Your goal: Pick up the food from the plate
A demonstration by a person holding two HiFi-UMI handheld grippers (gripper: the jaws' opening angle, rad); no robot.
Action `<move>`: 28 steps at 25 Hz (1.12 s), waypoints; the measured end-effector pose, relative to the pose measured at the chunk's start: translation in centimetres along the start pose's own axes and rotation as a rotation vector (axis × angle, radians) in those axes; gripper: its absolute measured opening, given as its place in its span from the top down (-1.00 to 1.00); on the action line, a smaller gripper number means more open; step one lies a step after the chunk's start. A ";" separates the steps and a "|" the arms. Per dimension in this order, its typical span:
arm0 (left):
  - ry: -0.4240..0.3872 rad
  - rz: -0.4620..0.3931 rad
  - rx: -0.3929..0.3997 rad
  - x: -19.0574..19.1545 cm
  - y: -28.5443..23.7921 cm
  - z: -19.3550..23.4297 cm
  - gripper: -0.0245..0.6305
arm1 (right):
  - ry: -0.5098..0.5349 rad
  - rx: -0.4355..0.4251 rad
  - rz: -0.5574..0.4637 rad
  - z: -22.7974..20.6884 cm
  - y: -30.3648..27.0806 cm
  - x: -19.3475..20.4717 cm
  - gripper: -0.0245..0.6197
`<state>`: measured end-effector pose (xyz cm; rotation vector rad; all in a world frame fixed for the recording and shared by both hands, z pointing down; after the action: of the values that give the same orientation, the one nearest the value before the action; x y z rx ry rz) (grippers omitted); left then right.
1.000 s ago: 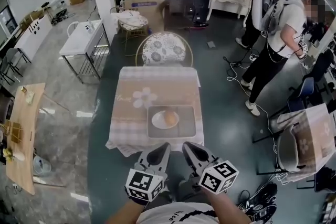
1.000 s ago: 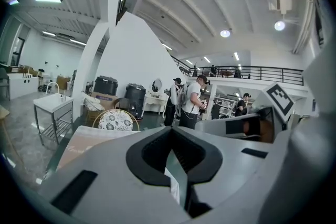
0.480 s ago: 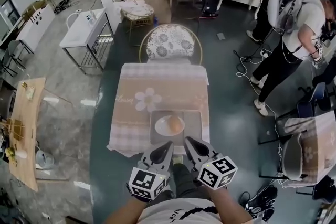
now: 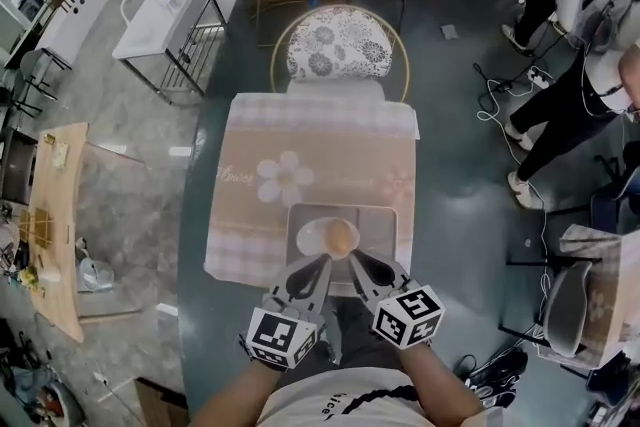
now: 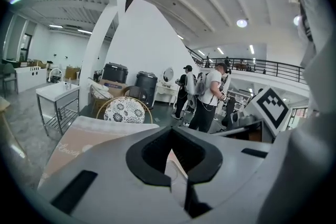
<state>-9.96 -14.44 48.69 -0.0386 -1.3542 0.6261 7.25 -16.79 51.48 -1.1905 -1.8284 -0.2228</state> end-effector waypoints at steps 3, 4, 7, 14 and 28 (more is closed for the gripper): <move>0.005 0.018 -0.018 0.7 -1.5 0.7 0.91 | -0.018 -0.011 0.042 -1.9 -1.5 0.8 0.87; 0.006 0.023 -0.022 1.1 -2.0 0.9 0.91 | -0.025 -0.014 0.053 -2.5 -2.0 1.0 0.87; -0.002 0.044 -0.018 2.5 -3.4 1.8 0.91 | -0.047 -0.005 0.079 -4.0 -3.3 2.1 0.87; 0.023 0.074 -0.024 5.8 -6.1 3.9 0.91 | -0.108 0.034 0.122 -7.7 -5.4 5.2 0.69; 0.023 0.078 -0.027 11.3 -8.0 5.6 0.91 | -0.105 0.125 0.182 -10.6 -7.9 11.8 0.23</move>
<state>-11.05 -17.99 63.18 -0.1207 -1.3437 0.6707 5.84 -19.49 68.90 -1.2912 -1.7824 0.0577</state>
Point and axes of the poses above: the fingertips, and each gripper's own axes: y backward along the fingers, z to its left, x out of its underside, the point moved 10 cm from there along y, backward along the fingers, and after that the axes turned 11 degrees about -x, right-handed, at the moved point
